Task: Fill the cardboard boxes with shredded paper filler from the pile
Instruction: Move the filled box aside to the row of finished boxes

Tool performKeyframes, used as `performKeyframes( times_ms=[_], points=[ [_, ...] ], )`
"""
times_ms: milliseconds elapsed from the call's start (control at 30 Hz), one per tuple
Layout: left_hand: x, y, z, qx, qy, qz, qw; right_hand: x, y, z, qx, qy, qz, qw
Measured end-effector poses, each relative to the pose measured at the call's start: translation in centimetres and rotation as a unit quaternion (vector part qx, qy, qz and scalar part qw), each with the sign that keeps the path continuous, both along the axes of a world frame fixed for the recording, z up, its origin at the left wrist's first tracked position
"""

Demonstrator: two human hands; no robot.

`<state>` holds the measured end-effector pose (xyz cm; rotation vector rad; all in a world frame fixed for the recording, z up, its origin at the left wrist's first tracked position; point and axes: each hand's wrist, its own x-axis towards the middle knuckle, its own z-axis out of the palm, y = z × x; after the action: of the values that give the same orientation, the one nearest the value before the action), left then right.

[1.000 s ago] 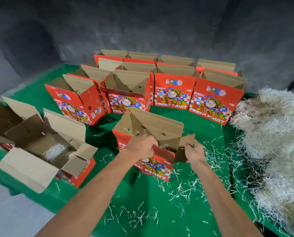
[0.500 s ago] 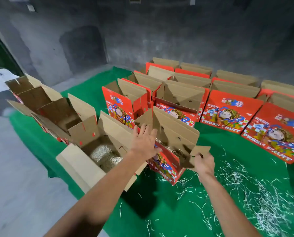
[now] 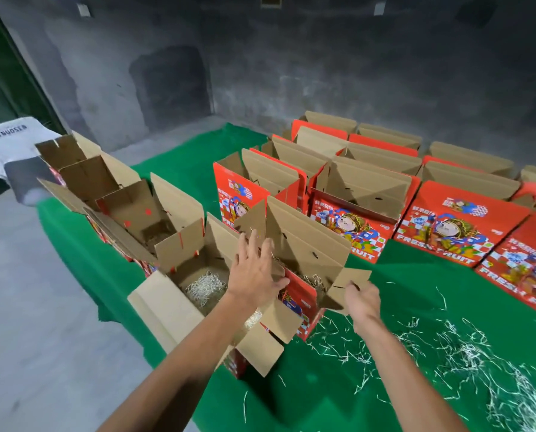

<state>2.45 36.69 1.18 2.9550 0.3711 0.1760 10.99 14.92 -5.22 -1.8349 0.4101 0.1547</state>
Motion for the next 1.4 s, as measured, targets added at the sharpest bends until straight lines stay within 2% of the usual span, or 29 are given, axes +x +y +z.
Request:
performKeyframes(
  times_ms=[100,300,433,533,633,733,800,867,900,967,1100,1233,1400],
  points=[
    [-0.1,0.7,-0.6,0.008,-0.009,-0.012,1.0,0.6,1.9,0.0,0.024,0.009,0.013,1.0],
    [0.3,0.5,-0.5,0.105,-0.049,-0.093,0.989,1.9,6.1,0.0,0.032,0.016,0.04,0.999],
    [1.2,0.6,0.3,0.067,-0.064,-0.113,0.989,2.5,9.2,0.7,0.029,0.023,0.08,0.996],
    [2.1,1.1,0.7,0.033,-0.075,-0.119,0.989,3.3,10.1,1.1,0.065,0.055,0.105,0.991],
    [2.9,1.8,0.9,0.044,-0.037,-0.121,0.991,3.5,10.3,1.0,0.082,0.037,0.069,0.994],
    [3.4,2.5,1.0,-0.03,-0.041,-0.1,0.994,3.1,10.2,0.3,0.071,0.028,0.01,0.997],
    [3.6,3.8,1.1,-0.075,-0.096,-0.057,0.991,2.8,10.1,-0.2,0.092,0.031,-0.024,0.995],
    [4.2,5.8,1.1,-0.055,-0.159,0.015,0.986,2.6,10.3,-0.4,0.101,0.03,-0.041,0.994],
    [4.5,6.9,1.2,-0.042,-0.162,0.053,0.984,2.6,10.5,-0.5,0.106,0.032,-0.038,0.993],
    [5.1,8.8,1.2,-0.035,-0.132,0.091,0.986,2.9,11.3,-0.5,0.115,0.042,-0.023,0.992],
    [6.3,9.8,1.3,-0.031,-0.097,0.041,0.994,3.3,13.3,0.2,0.129,0.052,0.007,0.99],
    [7.8,9.6,2.0,-0.047,-0.058,-0.009,0.997,4.2,15.1,1.2,0.134,0.1,0.068,0.984],
    [10.4,9.8,2.9,-0.048,-0.057,-0.004,0.997,5.5,16.9,2.1,0.197,0.144,0.124,0.962]
  ],
)
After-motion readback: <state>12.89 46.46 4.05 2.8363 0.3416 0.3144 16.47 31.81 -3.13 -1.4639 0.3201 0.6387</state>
